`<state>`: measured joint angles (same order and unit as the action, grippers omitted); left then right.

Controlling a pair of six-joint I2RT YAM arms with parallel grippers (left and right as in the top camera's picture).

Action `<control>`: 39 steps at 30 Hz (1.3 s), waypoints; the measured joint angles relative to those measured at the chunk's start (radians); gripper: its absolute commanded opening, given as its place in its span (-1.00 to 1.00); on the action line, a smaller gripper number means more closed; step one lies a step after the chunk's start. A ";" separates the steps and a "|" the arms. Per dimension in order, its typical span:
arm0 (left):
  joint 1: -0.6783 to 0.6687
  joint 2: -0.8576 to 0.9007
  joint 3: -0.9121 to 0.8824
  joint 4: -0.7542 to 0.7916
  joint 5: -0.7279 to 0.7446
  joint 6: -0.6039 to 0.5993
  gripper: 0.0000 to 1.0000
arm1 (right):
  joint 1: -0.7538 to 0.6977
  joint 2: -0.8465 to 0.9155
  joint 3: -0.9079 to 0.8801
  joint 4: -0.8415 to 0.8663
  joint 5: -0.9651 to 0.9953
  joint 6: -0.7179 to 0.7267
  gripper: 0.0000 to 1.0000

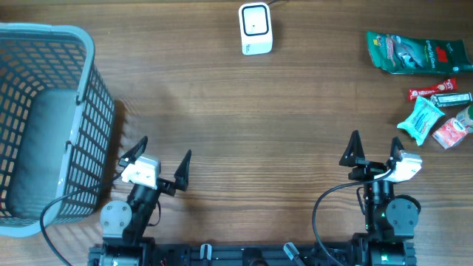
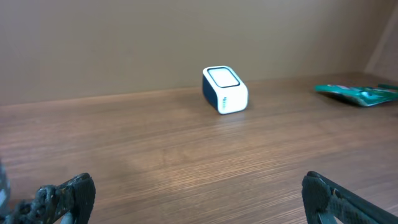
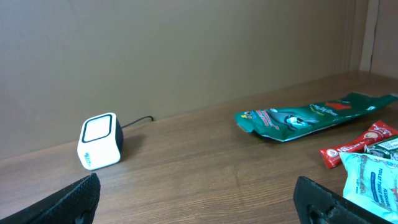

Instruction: Scan the item barcode

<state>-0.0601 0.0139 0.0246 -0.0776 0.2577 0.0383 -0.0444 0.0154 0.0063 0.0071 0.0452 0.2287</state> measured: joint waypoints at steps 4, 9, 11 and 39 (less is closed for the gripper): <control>0.000 0.000 -0.002 0.003 -0.042 -0.004 1.00 | 0.000 0.000 0.000 0.000 0.000 0.000 1.00; 0.000 0.000 -0.004 0.004 -0.094 -0.008 1.00 | 0.000 0.000 0.000 0.000 0.000 0.000 0.99; 0.000 0.000 -0.006 0.017 -0.105 -0.008 1.00 | 0.000 0.000 0.000 0.000 0.000 0.000 0.99; 0.021 -0.001 -0.010 0.007 -0.157 -0.037 1.00 | 0.000 0.000 0.000 0.000 0.000 0.000 0.99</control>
<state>-0.0387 0.0128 0.0151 -0.0708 0.1009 0.0013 -0.0444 0.0154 0.0063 0.0071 0.0452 0.2287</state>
